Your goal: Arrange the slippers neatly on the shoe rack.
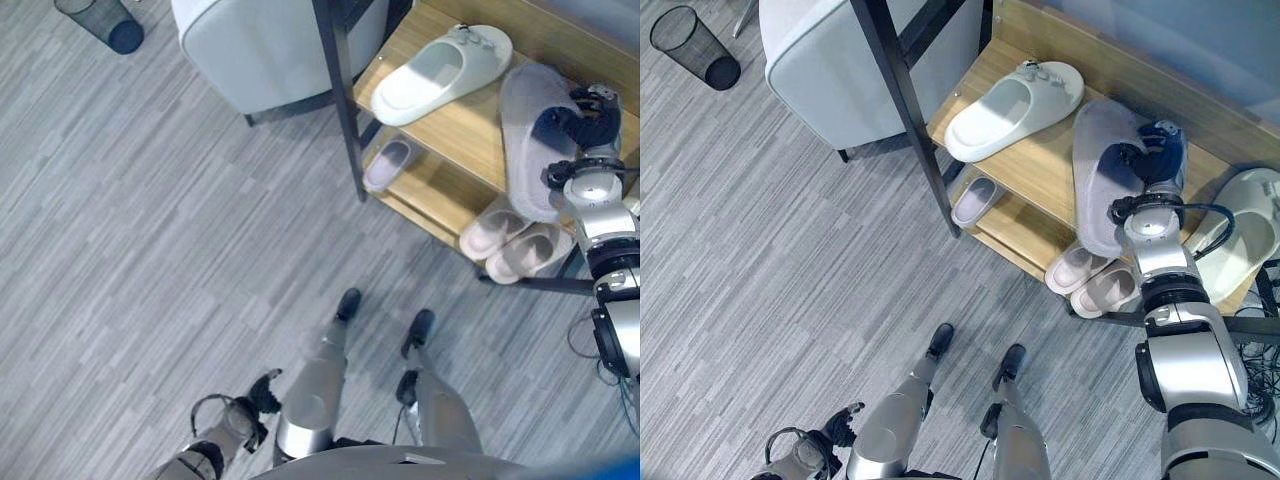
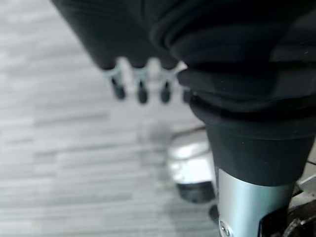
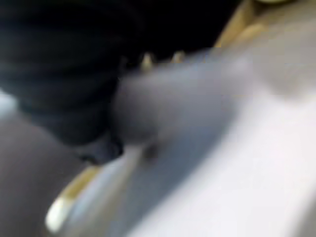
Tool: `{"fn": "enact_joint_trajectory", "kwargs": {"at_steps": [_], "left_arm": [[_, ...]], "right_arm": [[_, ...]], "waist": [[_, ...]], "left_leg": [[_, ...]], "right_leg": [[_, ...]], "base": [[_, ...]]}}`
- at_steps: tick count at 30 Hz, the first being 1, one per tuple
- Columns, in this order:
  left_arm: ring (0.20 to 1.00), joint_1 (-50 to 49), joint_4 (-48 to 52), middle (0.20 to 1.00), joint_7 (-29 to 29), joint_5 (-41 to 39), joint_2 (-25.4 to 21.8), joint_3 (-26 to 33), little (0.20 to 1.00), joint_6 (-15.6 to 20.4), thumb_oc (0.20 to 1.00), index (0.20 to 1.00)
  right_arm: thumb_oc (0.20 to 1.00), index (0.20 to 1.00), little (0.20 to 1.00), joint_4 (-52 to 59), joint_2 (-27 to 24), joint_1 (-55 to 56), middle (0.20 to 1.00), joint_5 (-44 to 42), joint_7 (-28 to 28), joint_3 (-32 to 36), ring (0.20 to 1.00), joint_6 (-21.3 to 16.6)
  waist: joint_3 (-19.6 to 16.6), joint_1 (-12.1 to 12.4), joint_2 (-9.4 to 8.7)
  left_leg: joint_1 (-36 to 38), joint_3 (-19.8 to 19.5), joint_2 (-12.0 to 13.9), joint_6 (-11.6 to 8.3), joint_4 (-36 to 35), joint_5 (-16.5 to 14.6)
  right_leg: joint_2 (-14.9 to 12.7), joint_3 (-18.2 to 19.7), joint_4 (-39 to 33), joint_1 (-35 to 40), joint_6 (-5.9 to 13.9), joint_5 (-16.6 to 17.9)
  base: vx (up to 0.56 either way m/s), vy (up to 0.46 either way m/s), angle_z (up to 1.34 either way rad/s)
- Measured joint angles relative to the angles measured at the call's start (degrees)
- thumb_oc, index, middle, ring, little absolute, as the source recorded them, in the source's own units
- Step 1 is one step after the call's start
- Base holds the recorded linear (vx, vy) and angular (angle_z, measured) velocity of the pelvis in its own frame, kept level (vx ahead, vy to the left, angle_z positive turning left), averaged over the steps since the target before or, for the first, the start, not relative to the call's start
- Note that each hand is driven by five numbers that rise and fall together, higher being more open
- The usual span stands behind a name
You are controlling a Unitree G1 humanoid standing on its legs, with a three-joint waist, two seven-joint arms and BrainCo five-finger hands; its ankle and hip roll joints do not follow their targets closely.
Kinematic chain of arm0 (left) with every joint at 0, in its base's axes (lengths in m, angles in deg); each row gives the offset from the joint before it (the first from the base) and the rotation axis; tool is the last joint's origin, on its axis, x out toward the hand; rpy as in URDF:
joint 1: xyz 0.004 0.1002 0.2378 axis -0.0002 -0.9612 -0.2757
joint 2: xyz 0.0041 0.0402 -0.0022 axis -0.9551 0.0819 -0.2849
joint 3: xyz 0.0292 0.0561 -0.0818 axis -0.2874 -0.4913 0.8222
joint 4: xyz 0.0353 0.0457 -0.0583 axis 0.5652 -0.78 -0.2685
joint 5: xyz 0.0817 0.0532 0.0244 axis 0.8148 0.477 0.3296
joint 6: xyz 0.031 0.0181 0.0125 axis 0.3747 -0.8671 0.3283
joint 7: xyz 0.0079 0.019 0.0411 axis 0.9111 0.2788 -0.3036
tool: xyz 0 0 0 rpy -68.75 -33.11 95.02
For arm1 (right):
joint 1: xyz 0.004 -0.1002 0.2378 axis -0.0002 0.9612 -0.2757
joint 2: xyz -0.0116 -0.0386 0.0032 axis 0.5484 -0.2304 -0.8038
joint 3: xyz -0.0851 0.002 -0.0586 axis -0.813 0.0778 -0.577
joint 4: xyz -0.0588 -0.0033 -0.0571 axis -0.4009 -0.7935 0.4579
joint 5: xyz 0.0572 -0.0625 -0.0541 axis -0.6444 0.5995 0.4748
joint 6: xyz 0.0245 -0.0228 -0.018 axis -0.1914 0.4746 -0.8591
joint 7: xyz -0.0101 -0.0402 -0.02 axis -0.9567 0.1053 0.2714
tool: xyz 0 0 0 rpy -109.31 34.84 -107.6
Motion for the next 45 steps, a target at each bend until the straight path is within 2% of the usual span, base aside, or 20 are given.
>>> {"fn": "enact_joint_trajectory", "kwargs": {"at_steps": [3, 5, 8, 9, 11, 13, 18, 21, 25, 29, 32, 35, 37, 38, 39, 41, 42, 43, 44, 45], "left_arm": [[1.0, 0.3, 0.4, 1.0, -0.3, 0.0, -0.1, 0.0, 1.0, -0.1, 1.0, 1.0], [1.0, 0.3, 1.4, 1.0, -0.3, 0.0, -0.2, -0.1, 1.0, -0.2, 1.0, 1.0], [1.0, -0.1, 1.3, 1.0, -0.3, 0.0, -0.7, 0.7, 1.0, -0.4, 1.0, 1.0], [1.0, -0.5, 0.9, 1.0, -0.1, 0.0, -0.8, 2.0, 1.0, -0.4, 1.0, 1.0], [1.0, -0.7, -0.3, 1.0, 0.0, 0.0, -0.4, 3.4, 1.0, -0.5, 1.0, 1.0], [1.0, -1.2, -1.9, 1.0, 0.1, 0.1, 0.4, 4.9, 1.0, -1.2, 1.0, 1.0], [1.0, -1.7, -3.2, 1.0, 1.0, 0.2, 0.6, 6.1, 1.0, -1.5, 1.0, 1.0], [1.0, -3.1, -3.7, 1.0, 1.6, 0.2, 0.4, 8.0, 1.0, -1.5, 1.0, 1.0], [1.0, -4.1, -4.9, 1.0, 2.2, 0.2, 0.2, 8.9, 1.0, -1.6, 1.0, 1.0], [1.0, -4.7, -5.1, 1.0, 2.1, 0.2, 0.2, 9.3, 1.0, -1.6, 1.0, 1.0], [1.0, -5.0, -5.1, 1.0, 2.0, 0.2, 0.2, 9.5, 1.0, -1.6, 1.0, 1.0], [1.0, -5.1, -5.4, 1.0, 1.9, 0.1, 0.4, 9.4, 1.0, -1.6, 1.0, 1.0], [1.0, -5.2, -5.4, 1.0, 1.8, 0.1, 0.4, 9.5, 1.0, -1.5, 1.0, 1.0], [1.0, -4.3, -6.3, 1.0, 1.6, -0.4, 1.0, 9.3, 1.0, -1.6, 1.0, 1.0], [1.0, -3.8, -7.3, 1.0, 1.5, -0.5, 1.3, 9.4, 1.0, -1.6, 1.0, 1.0], [1.0, -2.7, -8.1, 1.0, 1.4, -0.7, 1.9, 8.8, 1.0, -1.7, 1.0, 1.0], [1.0, -2.9, -7.9, 1.0, 1.0, -1.3, 2.2, 9.1, 1.0, -1.5, 1.0, 1.0], [1.0, -2.5, -7.0, 1.0, 0.5, -1.7, 2.5, 9.1, 1.0, -1.3, 1.0, 1.0], [1.0, -2.4, -6.5, 1.0, 0.0, -2.4, 2.7, 9.2, 1.0, -1.1, 1.0, 1.0], [1.0, -2.4, -5.8, 1.0, -0.3, -2.8, 2.7, 9.4, 1.0, -1.1, 1.0, 1.0]], "right_arm": [[0.2, 0.2, 0.2, 8.2, 0.4, 7.2, 0.2, 2.2, 1.2, 4.6, 0.2, -0.2], [0.2, 0.2, 0.2, 13.0, 1.5, 11.2, 0.2, 1.4, 2.4, 10.8, 0.2, -0.2], [0.2, 0.2, 0.2, 24.9, 3.2, 20.0, 0.2, 0.8, 5.2, 17.0, 0.2, -2.2], [0.2, 0.2, 0.2, 26.2, 3.3, 23.5, 0.2, 1.0, 5.2, 17.3, 0.2, -2.8], [0.2, 0.2, 0.2, 33.1, 4.6, 30.6, 0.2, 2.0, 3.9, 18.5, 0.2, -2.7], [0.2, 0.2, 0.2, 36.6, 8.4, 35.6, 0.2, 2.8, 1.4, 16.8, 0.2, -3.0], [0.2, 0.2, 0.2, 42.7, 16.6, 44.5, 0.2, 1.6, -5.1, 14.4, 0.2, -4.1], [0.2, 0.2, 0.2, 44.5, 15.9, 47.0, 0.2, 1.7, -10.4, 8.4, 0.2, -4.0], [0.2, 0.2, 0.2, 46.4, 15.8, 45.9, 0.2, 2.5, -13.8, 2.0, 0.2, -3.7], [0.2, 0.2, 0.2, 48.7, 15.8, 46.9, 0.2, 4.4, -16.1, 0.3, 0.2, -3.8], [0.2, 0.2, 0.2, 48.7, 14.9, 49.3, 0.2, 5.2, -18.1, -1.5, 0.2, -3.8], [0.2, 0.2, 0.2, 46.7, 13.3, 51.5, 0.2, 7.8, -20.1, -5.7, 0.2, -3.9], [0.2, 0.2, 0.2, 42.3, 13.5, 52.6, 0.2, 8.7, -21.2, -6.9, 0.2, -4.3], [0.2, 0.2, 0.2, 33.8, 13.7, 50.6, 0.2, 8.5, -21.2, -7.6, 0.2, -4.0], [0.2, 0.2, 0.2, 31.7, 13.5, 50.0, 0.2, 8.4, -21.0, -7.5, 0.2, -3.5], [0.2, 0.2, 0.2, 27.6, 13.5, 50.2, 0.2, 8.2, -20.3, -6.8, 0.2, -2.7], [0.2, 0.2, 0.2, 27.4, 13.4, 51.2, 0.2, 8.2, -20.3, -6.9, 0.2, -2.2], [0.2, 0.2, 0.2, 24.2, 13.6, 49.6, 0.2, 8.1, -20.2, -7.4, 0.2, -2.5], [0.2, 0.2, 0.2, 22.1, 13.6, 48.7, 0.2, 8.1, -20.1, -7.9, 0.2, -2.4], [0.2, 0.2, 0.2, 21.1, 13.5, 48.1, 0.2, 8.0, -20.0, -7.9, 0.2, -2.4]], "waist": [[0.3, -0.2, -0.52], [0.4, -0.3, -0.73], [0.9, -1.8, -1.69], [1.3, -3.2, -2.54], [1.4, -4.0, -3.16], [1.5, -5.4, -4.7], [0.8, -7.7, -6.01], [0.0, -8.4, -6.98], [-3.3, -7.9, -8.34], [-5.2, -7.2, -8.96], [-5.8, -7.4, -8.93], [-5.5, -8.9, -8.04], [-5.2, -8.9, -7.69], [-4.1, -9.6, -7.17], [-3.4, -9.9, -6.29], [-2.6, -11.2, -4.91], [-2.4, -11.3, -5.14], [-1.2, -11.2, -3.68], [-0.4, -11.0, -3.03], [0.3, -11.0, -2.74]], "left_leg": [[-0.1, -0.1, -0.1, 0.02, 0.2, 0.0], [-0.1, -0.1, -0.1, 0.01, 0.2, 0.0], [-0.1, 0.1, -0.3, 0.04, 0.2, 0.0], [0.0, 0.3, -0.3, 0.03, 0.3, 0.0], [0.1, 0.4, -0.4, 0.17, 0.5, -0.1], [0.5, 1.6, -0.4, 0.53, 1.2, -0.7], [0.7, 3.2, -1.1, 0.83, 3.4, -2.2], [1.7, 3.8, -1.6, 1.49, 5.0, -3.1], [1.6, 4.7, -2.4, 2.31, 6.0, -3.8], [1.5, 4.6, -3.4, 2.52, 6.0, -3.8], [1.6, 4.7, -4.1, 4.05, 7.5, -4.8], [2.0, 5.5, -3.9, 5.7, 8.9, -5.5], [2.7, 6.6, -2.6, 6.29, 7.5, -5.1], [3.5, 7.0, -1.1, 7.44, 5.9, -4.3], [3.5, 6.9, -1.0, 6.41, 5.7, -3.3], [3.4, 5.1, -1.1, 5.7, 5.1, -4.2], [4.0, 4.5, -2.1, 5.34, 3.4, -3.8], [3.0, 2.1, -1.6, 4.91, 3.3, -4.1], [2.0, 1.8, -0.7, 3.66, 4.8, -5.1], [0.8, 2.0, -0.4, 2.2, 7.8, -6.3]], "right_leg": [[0.0, -0.1, 0.0, 0.0, -0.03, 0.0], [-0.1, -0.1, 0.0, 0.0, -0.02, 0.0], [-0.2, 0.2, 0.0, 0.0, -0.06, 0.1], [-0.2, 0.4, 0.0, 0.0, 0.02, 0.2], [-0.3, 0.5, 0.0, 0.2, 0.04, 0.2], [-0.3, 1.4, 0.0, 0.4, 0.04, 0.4], [-0.9, 2.9, 0.0, 0.9, 0.52, 0.7], [-1.3, 3.7, 0.0, 2.3, 0.73, 0.8], [-2.2, 4.6, 0.2, 2.3, 0.94, 0.9], [-3.4, 4.5, 0.9, 2.3, 1.37, 0.7], [-4.6, 4.5, 5.3, 1.2, 2.81, -1.6], [-5.5, 6.0, 14.2, -2.7, 4.69, -3.2], [-4.6, 6.0, 14.8, -4.5, 5.02, -3.5], [-1.8, 7.7, 11.5, -5.9, 5.4, -3.5], [-0.6, 8.1, 10.0, -5.9, 6.12, -3.1], [1.1, 12.1, 8.4, -5.1, 6.34, -2.8], [0.9, 12.5, 7.1, -3.9, 5.61, -2.3], [2.1, 12.9, 5.7, -3.3, 2.99, -0.9], [2.6, 10.6, 5.8, -3.2, 2.14, -1.3], [2.5, 7.9, 5.7, -2.6, -0.07, -1.4]], "base": [[-0.01, 0.023, 0.02], [-0.01, 0.038, 0.0], [0.0, 0.021, -0.04], [0.01, 0.036, -0.04], [0.0, 0.019, -0.02], [0.0, 0.048, -0.23], [0.0, 0.078, -0.15], [0.0, 0.062, -0.14], [0.0, 0.055, -0.06], [0.02, 0.035, 0.1], [0.0, 0.067, 0.11], [0.02, -0.026, -0.11], [0.06, -0.161, -0.49], [0.09, -0.168, -0.51], [0.12, -0.175, -0.27], [0.05, -0.137, 0.46], [0.05, -0.173, 0.87], [0.04, -0.112, 0.83], [0.04, -0.096, 0.82], [0.0, -0.026, 0.74]]}}
